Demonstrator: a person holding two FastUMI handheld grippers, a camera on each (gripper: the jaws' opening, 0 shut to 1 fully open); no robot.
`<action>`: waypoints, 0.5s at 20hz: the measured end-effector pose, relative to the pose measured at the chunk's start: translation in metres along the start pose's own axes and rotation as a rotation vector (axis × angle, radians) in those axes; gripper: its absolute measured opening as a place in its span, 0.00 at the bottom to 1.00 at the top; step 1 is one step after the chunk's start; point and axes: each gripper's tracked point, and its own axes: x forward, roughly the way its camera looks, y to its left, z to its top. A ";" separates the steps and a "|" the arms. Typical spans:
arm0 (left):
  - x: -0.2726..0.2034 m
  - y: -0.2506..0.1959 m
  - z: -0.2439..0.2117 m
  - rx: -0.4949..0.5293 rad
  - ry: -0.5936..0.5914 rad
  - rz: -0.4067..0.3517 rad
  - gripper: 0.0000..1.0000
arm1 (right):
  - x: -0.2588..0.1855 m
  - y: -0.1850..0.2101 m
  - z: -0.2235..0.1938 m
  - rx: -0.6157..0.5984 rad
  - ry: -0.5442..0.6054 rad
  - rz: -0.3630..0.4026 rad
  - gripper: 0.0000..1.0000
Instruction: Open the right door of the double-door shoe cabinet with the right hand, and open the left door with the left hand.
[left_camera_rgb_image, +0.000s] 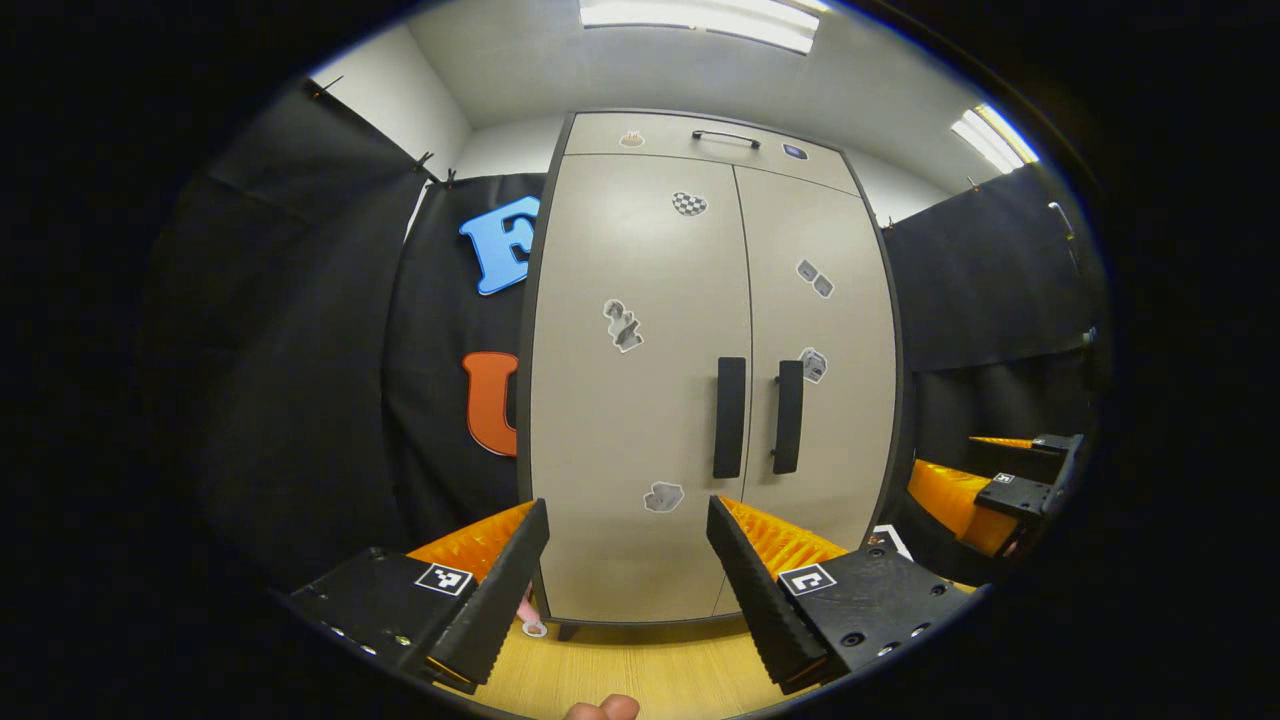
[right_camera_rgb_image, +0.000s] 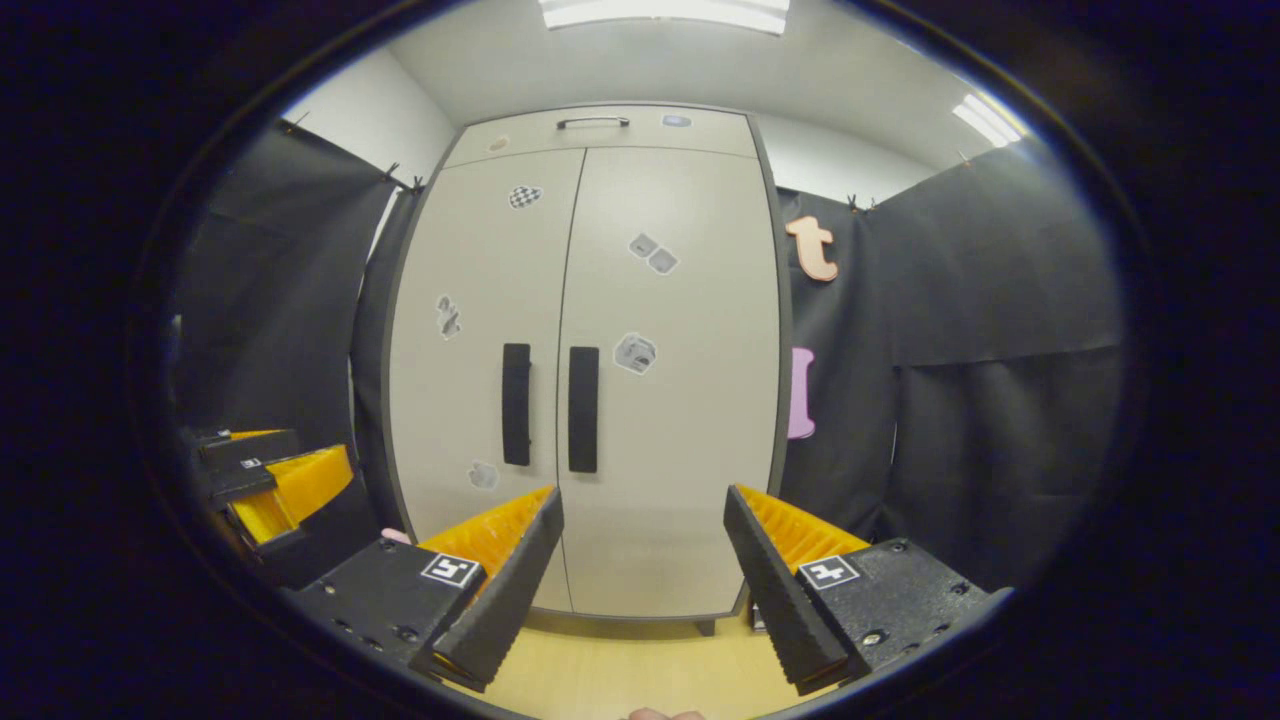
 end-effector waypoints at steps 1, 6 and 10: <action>-0.002 0.001 0.000 0.001 0.002 0.001 0.95 | 0.007 0.002 0.001 -0.001 -0.002 0.004 1.00; -0.013 0.000 -0.008 -0.008 0.026 -0.004 0.95 | 0.044 0.011 0.018 0.005 -0.014 0.034 1.00; -0.020 -0.005 -0.015 -0.001 0.045 -0.019 0.95 | 0.084 0.017 0.027 0.019 -0.009 0.042 1.00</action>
